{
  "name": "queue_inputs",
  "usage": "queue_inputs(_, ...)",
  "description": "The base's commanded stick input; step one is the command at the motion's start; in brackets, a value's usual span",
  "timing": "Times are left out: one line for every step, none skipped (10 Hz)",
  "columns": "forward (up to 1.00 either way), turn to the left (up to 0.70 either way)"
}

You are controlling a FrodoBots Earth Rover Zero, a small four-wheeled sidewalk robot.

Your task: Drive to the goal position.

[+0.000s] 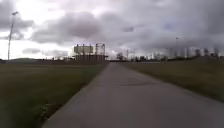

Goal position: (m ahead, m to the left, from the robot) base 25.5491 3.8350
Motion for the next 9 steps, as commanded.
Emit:
queue_inputs(1.00, -0.37)
queue_inputs(1.00, -0.39)
queue_inputs(1.00, -0.36)
queue_inputs(1.00, 0.01)
queue_inputs(1.00, 0.01)
queue_inputs(1.00, 0.01)
queue_inputs(1.00, 0.01)
queue_inputs(1.00, 0.01)
queue_inputs(1.00, 0.01)
